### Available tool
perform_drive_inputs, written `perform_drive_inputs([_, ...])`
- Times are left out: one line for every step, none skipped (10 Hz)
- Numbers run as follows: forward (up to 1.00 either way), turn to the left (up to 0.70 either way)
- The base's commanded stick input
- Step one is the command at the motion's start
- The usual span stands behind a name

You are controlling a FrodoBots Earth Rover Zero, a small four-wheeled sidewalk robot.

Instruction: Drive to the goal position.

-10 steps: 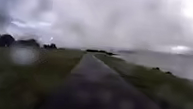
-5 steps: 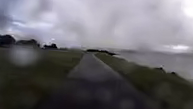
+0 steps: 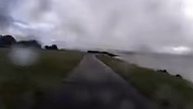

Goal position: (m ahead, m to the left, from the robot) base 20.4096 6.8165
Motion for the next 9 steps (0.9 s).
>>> perform_drive_inputs([0.70, 0.00])
perform_drive_inputs([0.70, 0.00])
perform_drive_inputs([0.70, 0.00])
perform_drive_inputs([0.70, 0.00])
perform_drive_inputs([0.70, 0.00])
perform_drive_inputs([0.70, 0.00])
perform_drive_inputs([0.70, 0.00])
perform_drive_inputs([0.70, 0.00])
perform_drive_inputs([0.70, 0.00])
